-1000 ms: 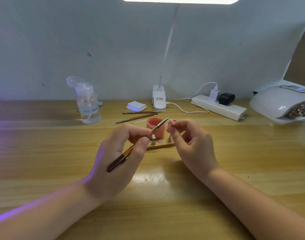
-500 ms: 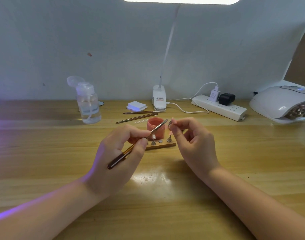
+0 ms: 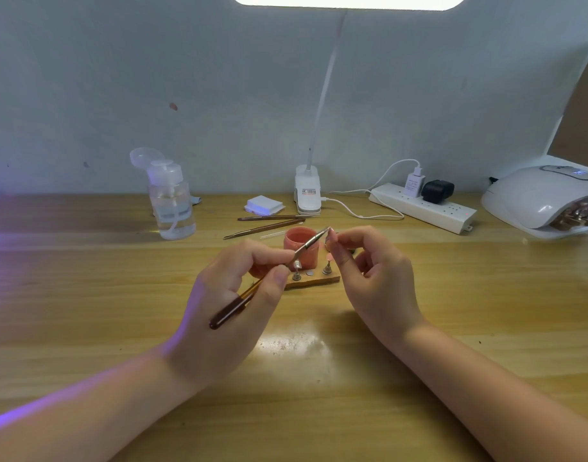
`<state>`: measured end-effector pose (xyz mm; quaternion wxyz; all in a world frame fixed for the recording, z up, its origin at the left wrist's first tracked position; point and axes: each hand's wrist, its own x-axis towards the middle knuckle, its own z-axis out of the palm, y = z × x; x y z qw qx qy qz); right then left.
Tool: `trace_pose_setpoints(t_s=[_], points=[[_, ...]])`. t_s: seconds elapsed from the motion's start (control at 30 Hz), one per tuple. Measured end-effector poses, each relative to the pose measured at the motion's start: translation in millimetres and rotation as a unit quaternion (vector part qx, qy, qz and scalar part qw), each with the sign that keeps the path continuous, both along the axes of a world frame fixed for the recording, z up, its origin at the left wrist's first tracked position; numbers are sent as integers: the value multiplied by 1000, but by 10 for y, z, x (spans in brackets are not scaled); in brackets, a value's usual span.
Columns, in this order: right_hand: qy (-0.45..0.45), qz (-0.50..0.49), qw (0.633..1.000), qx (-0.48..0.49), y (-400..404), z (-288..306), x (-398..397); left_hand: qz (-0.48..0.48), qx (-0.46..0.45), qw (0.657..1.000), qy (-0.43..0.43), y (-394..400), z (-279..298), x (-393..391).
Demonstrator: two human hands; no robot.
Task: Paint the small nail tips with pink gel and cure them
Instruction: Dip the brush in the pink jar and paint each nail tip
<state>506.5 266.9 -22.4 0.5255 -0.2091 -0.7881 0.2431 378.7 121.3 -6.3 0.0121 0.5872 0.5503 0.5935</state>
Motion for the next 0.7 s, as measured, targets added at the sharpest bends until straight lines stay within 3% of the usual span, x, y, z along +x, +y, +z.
trace_pose_setpoints(t_s=[0.13,0.3,0.53,0.7], points=[[3,6,1000,-5,2,-5,1,31,-18,999,-8,15,-6,-29],[-4,6,1000,0,0,-2,1,-8,4,1000,3,2,-2,-26],[-2,8,1000,-6,8,-7,8,8,2,1000,-3,10,3,-66],[-4,6,1000,0,9,-8,7,8,5,999,36,21,-8,-48]])
